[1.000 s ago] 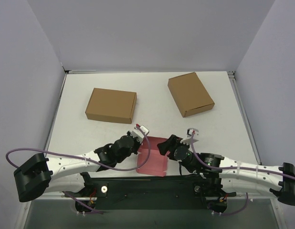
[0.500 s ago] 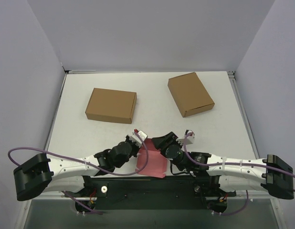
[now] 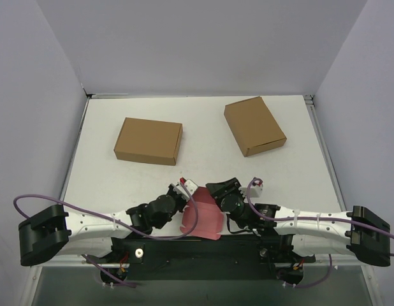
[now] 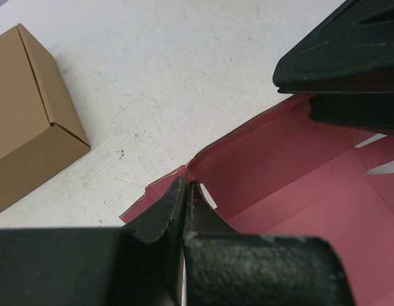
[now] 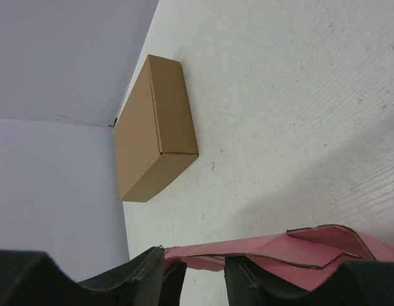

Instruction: Fold the paper box

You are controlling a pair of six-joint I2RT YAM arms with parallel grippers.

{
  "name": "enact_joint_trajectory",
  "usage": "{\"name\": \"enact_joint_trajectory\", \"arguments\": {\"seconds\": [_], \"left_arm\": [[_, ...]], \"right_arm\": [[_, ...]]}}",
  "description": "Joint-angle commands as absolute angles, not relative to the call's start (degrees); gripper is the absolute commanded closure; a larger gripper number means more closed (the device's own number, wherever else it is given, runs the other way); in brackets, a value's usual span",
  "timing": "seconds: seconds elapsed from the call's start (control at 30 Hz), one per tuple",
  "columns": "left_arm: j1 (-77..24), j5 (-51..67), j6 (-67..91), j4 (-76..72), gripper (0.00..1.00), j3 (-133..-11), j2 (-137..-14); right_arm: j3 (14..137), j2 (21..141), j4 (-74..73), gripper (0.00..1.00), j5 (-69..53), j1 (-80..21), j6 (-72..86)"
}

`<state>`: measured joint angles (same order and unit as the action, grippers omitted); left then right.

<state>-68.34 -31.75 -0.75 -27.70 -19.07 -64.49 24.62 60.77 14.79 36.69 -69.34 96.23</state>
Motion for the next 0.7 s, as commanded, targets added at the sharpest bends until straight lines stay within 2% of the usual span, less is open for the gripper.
{"name": "enact_joint_trajectory", "arguments": {"seconds": [0.0,0.33,0.67], "left_arm": [[-69.8,-34.4,-3.0,-32.9,1.0,-18.5,-63.7],[-71.0,-35.0,-4.5,-34.0,1.0,-18.3,-64.6],[-72.4,-35.3,-6.5,-35.7,1.0,-18.1,-65.9]], "right_arm": [[23.3,61.7,15.1,0.58,39.6,-68.6,101.6],[22.0,62.4,17.3,0.59,39.0,-67.0,103.8],[20.0,62.8,20.6,0.73,37.9,-66.3,105.3]]}}
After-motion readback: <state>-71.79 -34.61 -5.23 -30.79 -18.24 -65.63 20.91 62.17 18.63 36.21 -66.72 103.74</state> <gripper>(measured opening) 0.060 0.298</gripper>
